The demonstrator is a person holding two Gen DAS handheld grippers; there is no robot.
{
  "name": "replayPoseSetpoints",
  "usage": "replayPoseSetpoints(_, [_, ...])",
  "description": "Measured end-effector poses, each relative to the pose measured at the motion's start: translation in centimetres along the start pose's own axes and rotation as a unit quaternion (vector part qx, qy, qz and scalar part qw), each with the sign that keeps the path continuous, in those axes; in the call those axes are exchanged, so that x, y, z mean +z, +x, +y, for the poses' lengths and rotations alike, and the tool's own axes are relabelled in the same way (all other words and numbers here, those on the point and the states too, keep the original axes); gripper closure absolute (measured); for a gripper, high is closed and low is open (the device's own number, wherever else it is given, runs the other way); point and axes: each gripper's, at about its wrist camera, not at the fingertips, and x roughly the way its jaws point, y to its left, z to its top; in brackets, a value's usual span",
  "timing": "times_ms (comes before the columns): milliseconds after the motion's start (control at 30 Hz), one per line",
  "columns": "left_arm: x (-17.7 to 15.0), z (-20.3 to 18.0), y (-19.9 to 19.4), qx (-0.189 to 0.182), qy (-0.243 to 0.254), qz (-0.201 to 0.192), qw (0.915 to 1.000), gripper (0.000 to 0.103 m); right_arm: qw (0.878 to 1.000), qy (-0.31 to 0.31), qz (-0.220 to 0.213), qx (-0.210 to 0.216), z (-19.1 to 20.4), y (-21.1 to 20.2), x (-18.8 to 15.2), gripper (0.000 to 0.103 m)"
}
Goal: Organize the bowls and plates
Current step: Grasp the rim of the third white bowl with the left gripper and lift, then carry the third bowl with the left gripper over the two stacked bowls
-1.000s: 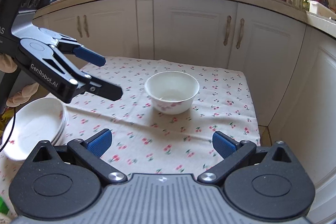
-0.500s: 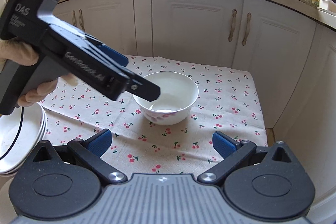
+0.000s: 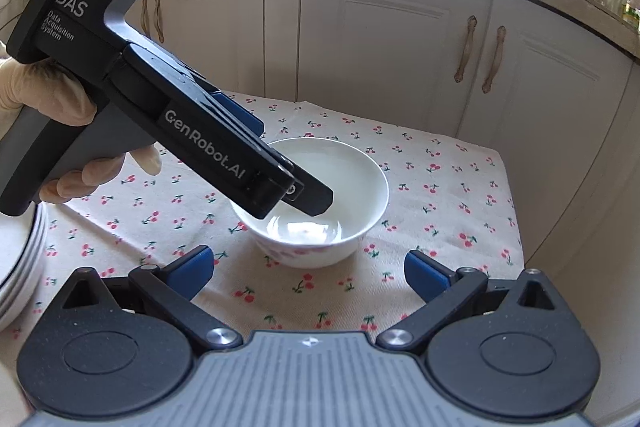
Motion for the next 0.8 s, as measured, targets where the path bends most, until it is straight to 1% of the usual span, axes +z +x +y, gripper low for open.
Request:
replayPoseSetpoints(67, [0.0, 0.2, 0.4, -0.006, -0.001, 0.004, 1.0000, 0.005, 1.000, -0.008, -0.002, -0.002, 0.0, 0.5, 0.1, 0.001])
replayPoseSetpoints(133, [0.0, 0.2, 0.8, -0.012, 0.004, 0.006, 0.9999, 0.007, 1.000, -0.015, 0.000, -0.005, 0.1, 1.1, 0.2, 0.006])
replayPoseSetpoints(167, [0.0, 0.2, 1.0, -0.012, 0.005, 0.007, 0.9999, 0.008, 1.000, -0.018, 0.001, -0.005, 0.2, 1.4, 0.2, 0.007])
replayPoseSetpoints(233, [0.0, 0.2, 1.3, -0.018, 0.006, 0.010, 0.9998, 0.013, 1.000, -0.022, 0.005, -0.006, 0.2, 2.1, 0.2, 0.010])
replayPoseSetpoints(300, [0.1, 0.2, 1.5, -0.023, 0.007, 0.013, 0.9996, 0.016, 1.000, -0.024, 0.007, -0.009, 0.2, 2.7, 0.2, 0.012])
replayPoseSetpoints(467, [0.2, 0.2, 1.8, -0.028, 0.011, 0.016, 0.9994, 0.018, 1.000, -0.024, 0.004, -0.008, 0.1, 3.1, 0.1, 0.013])
replayPoseSetpoints(500, [0.2, 0.2, 1.8, -0.030, 0.013, 0.016, 0.9993, 0.020, 1.000, -0.024, 0.002, -0.009, 0.1, 3.2, 0.1, 0.013])
replayPoseSetpoints(600, [0.4, 0.0, 2.0, -0.027, 0.021, 0.019, 0.9992, 0.021, 1.000, -0.025, -0.001, -0.008, 0.1, 3.3, 0.1, 0.013])
replayPoseSetpoints(800, [0.4, 0.1, 2.2, -0.027, 0.026, 0.023, 0.9990, 0.021, 1.000, -0.027, -0.007, -0.004, 0.2, 3.5, 0.1, 0.019])
